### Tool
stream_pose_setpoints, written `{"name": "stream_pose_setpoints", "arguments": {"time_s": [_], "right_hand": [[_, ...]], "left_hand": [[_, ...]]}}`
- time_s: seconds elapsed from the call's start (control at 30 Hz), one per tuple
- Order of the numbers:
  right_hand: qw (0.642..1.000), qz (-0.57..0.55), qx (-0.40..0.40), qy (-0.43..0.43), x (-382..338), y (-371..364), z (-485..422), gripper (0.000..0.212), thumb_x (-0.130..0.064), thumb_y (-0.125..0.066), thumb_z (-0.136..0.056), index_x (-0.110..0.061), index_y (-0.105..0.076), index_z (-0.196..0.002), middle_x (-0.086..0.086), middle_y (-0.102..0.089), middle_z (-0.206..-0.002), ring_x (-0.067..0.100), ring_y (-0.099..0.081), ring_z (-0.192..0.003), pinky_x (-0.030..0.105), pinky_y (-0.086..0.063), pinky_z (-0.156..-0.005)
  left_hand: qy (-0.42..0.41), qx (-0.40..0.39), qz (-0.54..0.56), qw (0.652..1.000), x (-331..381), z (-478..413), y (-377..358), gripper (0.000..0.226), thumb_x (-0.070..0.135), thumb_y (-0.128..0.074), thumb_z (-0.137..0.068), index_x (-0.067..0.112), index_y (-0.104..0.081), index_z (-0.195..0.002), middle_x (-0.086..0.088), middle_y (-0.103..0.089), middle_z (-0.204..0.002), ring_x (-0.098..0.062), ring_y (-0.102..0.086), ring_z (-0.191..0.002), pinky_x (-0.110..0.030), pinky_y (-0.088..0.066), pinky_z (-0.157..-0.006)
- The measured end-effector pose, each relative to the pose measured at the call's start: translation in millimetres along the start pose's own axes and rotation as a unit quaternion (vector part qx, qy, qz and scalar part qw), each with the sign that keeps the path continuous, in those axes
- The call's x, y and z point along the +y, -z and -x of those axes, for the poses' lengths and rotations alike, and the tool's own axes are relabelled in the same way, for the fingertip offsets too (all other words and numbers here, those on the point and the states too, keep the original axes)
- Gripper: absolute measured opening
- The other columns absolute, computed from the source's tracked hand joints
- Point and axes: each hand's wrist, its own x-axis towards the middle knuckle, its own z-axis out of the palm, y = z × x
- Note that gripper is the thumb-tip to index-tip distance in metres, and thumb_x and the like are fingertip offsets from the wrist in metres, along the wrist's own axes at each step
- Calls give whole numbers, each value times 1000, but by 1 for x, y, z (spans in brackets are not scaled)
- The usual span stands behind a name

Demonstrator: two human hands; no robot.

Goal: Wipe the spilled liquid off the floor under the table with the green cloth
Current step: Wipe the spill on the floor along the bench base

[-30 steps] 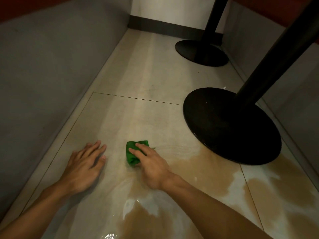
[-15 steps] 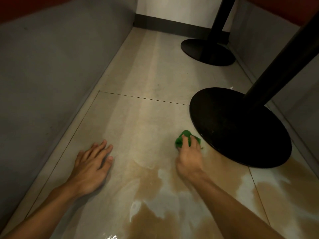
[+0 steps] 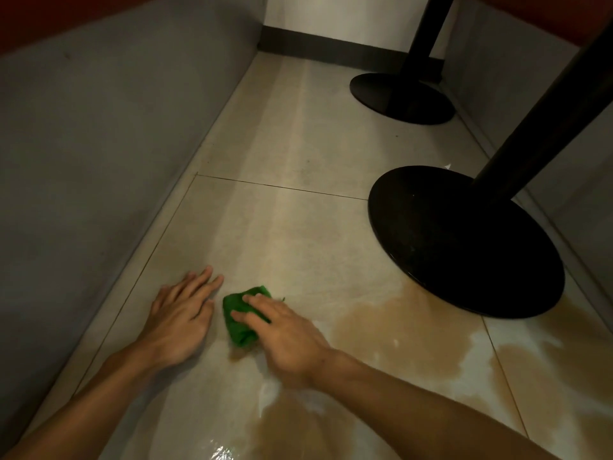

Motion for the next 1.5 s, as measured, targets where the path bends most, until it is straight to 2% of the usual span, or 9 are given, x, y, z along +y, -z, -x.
{"name": "stream_pose_setpoints", "arguments": {"time_s": [0.27, 0.57, 0.73, 0.87, 0.97, 1.07, 1.17, 1.3, 1.5], "right_hand": [[984, -3, 73, -162, 23, 11, -18, 70, -10, -48, -94, -24, -13, -153, 6, -1, -161, 22, -4, -148, 27, -9, -117], [997, -21, 32, 72, -40, -41, 20, 63, -14, -61, -79, -15, -45, -139, 20, -37, -149, 38, -37, -136, 46, -12, -115], [985, -167, 24, 42, -45, -24, 28, 46, -19, -54, -89, -19, -52, -134, 6, -44, -146, 23, -39, -135, 29, -26, -116], [902, -405, 76, -126, -60, -4, 22, 24, -22, -55, -93, -34, -60, -113, -8, -67, -111, 9, -61, -104, 34, -48, -98], [821, -523, 115, -199, -65, 10, 17, 19, -18, -57, -95, -31, -63, -107, -1, -70, -104, 15, -66, -99, 38, -53, -92], [744, -628, 98, -206, -69, 28, 13, 23, -11, -53, -97, -17, -62, -117, 11, -69, -113, 25, -66, -106, 37, -54, -91], [656, -733, 58, -171, -72, 45, 15, 28, -7, -46, -99, -6, -59, -124, 15, -68, -116, 26, -66, -106, 32, -56, -84], [727, -664, 69, -159, -65, 49, 18, 30, -8, -53, -97, -13, -61, -125, 16, -63, -122, 23, -65, -110, 32, -53, -93], [772, -600, 89, -192, -62, 51, 21, 32, -35, -72, -82, -20, -66, -109, 10, -64, -115, 22, -70, -96, 36, -59, -80]], "left_hand": [[18, -10, 3, 1000, 8, 1, 5, 66, 42, -10, -82, 42, -22, -147, 20, -7, -157, -6, 0, -145, -34, 1, -118], [-6, -22, 39, 999, 2, 1, 6, 60, 40, -11, -89, 37, -23, -148, 18, -8, -157, -6, 1, -145, -35, 5, -118], [29, 59, 372, 926, 2, 16, 14, 32, 14, -43, -100, 37, -61, -115, 9, -55, -132, -12, -44, -130, -27, -33, -108], [63, 114, 466, 875, 19, 41, 38, 30, -2, -55, -91, 22, -71, -97, 5, -73, -100, -16, -66, -102, -31, -51, -90], [32, 17, 517, 855, 40, 61, 60, 22, 5, -68, -83, 19, -70, -101, 0, -73, -102, -22, -68, -98, -30, -57, -79], [-22, -103, 453, 885, 50, 75, 73, 60, 40, -81, -67, 34, -60, -123, 10, -67, -117, -3, -59, -112, -28, -54, -89], [-55, -73, 392, 915, 56, 75, 76, 84, 38, -85, -63, 34, -46, -137, 18, -58, -126, 4, -52, -118, -22, -53, -87], [-68, -43, 368, 926, 59, 73, 83, 73, -1, -67, -78, 27, -41, -140, 19, -54, -132, 10, -50, -118, -6, -43, -86], [-63, -164, 380, 908, 56, 76, 102, 61, -3, -47, -89, 24, -40, -143, 20, -40, -145, 10, -39, -128, -19, -33, -109]]}}
